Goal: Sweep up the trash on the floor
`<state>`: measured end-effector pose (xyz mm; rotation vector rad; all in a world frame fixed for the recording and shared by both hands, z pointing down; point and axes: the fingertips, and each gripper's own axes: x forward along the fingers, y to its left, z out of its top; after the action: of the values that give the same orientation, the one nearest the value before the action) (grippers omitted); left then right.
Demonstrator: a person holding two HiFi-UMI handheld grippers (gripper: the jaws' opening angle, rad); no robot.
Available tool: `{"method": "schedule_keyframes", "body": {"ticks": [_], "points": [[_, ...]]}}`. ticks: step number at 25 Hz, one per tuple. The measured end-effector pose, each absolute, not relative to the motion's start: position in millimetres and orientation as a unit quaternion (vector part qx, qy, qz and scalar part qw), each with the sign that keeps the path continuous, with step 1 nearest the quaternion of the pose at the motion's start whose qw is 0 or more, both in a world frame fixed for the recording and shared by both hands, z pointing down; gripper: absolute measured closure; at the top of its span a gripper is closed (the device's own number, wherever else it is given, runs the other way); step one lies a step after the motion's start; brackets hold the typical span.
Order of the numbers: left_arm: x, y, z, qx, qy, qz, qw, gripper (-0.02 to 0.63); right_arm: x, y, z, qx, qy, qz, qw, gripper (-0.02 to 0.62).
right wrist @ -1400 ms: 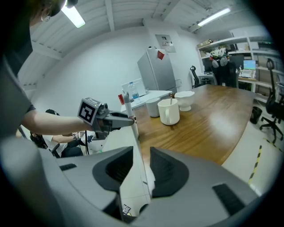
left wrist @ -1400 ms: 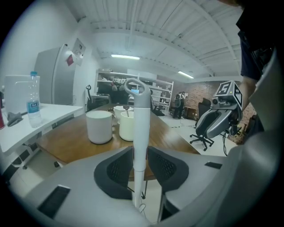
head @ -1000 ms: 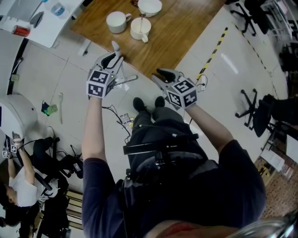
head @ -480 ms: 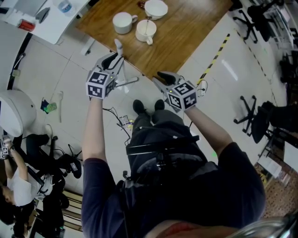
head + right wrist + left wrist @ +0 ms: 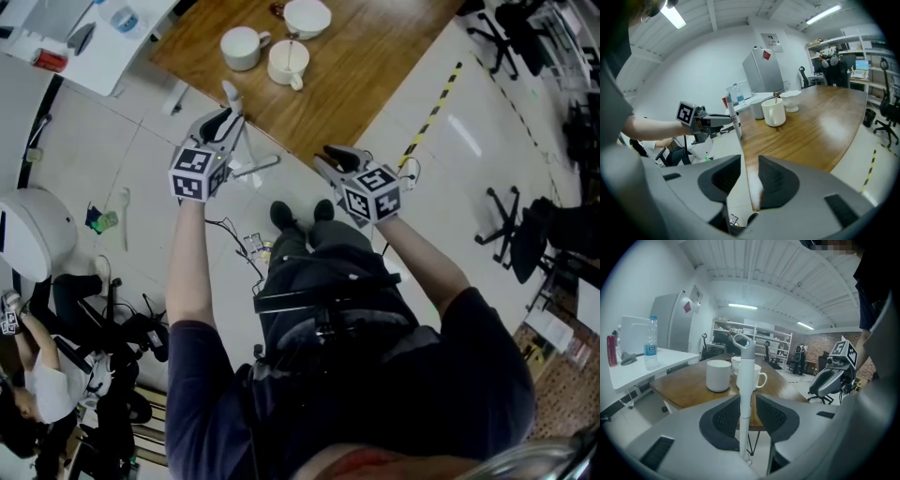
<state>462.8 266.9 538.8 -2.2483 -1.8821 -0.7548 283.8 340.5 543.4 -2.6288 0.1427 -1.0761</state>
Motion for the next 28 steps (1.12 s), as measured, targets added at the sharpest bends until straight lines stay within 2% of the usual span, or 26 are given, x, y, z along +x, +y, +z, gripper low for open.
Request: {"method": "schedule_keyframes", "body": {"ticks": [10,12,14,15,16,17,18,19,23,28], "points": [[474,256,532,-0.761,-0.601,-0.232,0.077,0.495,307,332,529,-0.928,0.082,-0.345,0.116,0.463],[502,262,555,-0.77,-0.585,-0.25,0.047,0.462,304,325,528,-0.927,0.094,-0.349,0.101,0.463],[523,270,579,-0.76,-0.587,-0.278,-0.005,0.35,290,314,527,-0.924,0.11,-0.357,0.084,0.463],[532,275,580,-0.756,-0.592,-0.278,-0.015,0.351,286,311,525,-0.924,0.114,-0.357,0.078,0.463],[543,282,572,-0.76,-0.593,-0.265,-0.012,0.388,286,313,524,-0.925,0.113,-0.356,0.074,0.463],[552,289,562,-0.767,-0.593,-0.246,-0.007,0.428,287,317,523,-0.925,0.11,-0.356,0.072,0.466],[555,294,554,-0.768,-0.598,-0.231,-0.006,0.523,286,320,524,-0.924,0.109,-0.359,0.072,0.469],[550,296,550,-0.761,-0.61,-0.223,-0.004,0.546,283,319,527,-0.922,0.11,-0.363,0.071,0.469],[486,295,545,-0.651,-0.715,-0.247,0.057,0.551,279,317,529,-0.924,0.119,-0.36,0.055,0.469],[389,290,534,-0.474,-0.826,-0.269,0.141,0.543,312,307,475,-0.95,0.156,-0.267,0.048,0.467]]}}
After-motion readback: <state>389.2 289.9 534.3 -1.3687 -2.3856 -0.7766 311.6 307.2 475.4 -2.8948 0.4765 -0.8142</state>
